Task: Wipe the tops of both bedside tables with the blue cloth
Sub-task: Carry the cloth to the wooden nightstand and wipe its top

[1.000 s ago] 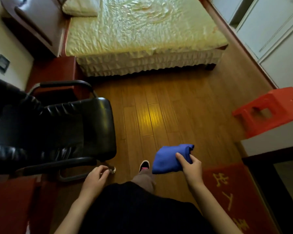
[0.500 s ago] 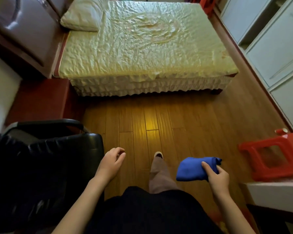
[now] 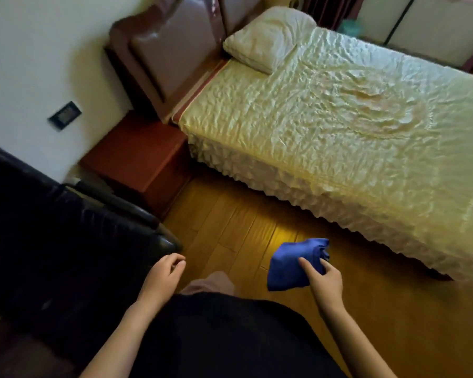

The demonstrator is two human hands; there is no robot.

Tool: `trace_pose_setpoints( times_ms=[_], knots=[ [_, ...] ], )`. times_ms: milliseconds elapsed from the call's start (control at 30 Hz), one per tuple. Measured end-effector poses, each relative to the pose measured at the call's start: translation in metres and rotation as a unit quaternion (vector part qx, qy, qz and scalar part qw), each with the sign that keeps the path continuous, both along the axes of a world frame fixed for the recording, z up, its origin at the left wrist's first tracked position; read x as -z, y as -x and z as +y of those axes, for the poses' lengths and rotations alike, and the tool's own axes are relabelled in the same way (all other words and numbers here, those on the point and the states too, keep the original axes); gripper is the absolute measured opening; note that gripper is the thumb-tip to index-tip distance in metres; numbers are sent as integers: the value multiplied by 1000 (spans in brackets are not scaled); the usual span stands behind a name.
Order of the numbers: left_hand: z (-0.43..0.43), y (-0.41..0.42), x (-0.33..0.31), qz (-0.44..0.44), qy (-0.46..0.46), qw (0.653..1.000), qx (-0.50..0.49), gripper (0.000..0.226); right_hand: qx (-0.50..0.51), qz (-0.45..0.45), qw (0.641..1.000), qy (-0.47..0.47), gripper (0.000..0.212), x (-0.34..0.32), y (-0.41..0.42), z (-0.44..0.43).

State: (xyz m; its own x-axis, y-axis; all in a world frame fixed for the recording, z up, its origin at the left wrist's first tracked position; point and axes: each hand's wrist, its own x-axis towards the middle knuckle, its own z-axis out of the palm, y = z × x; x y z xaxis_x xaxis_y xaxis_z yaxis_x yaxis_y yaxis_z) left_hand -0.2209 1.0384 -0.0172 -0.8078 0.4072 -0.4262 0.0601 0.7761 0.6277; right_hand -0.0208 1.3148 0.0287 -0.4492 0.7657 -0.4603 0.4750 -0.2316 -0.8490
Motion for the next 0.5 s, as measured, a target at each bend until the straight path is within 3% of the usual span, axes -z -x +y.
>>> trace_pose_setpoints(
  times_ms=[300, 500],
  knots=[
    [22, 78, 26, -32, -3, 978, -206, 23, -226, 6, 974, 22, 10, 14, 228, 64],
    [61, 179, 19, -37, -22, 967, -250, 22, -269, -35, 962, -16, 8, 20, 355, 102]
  ],
)
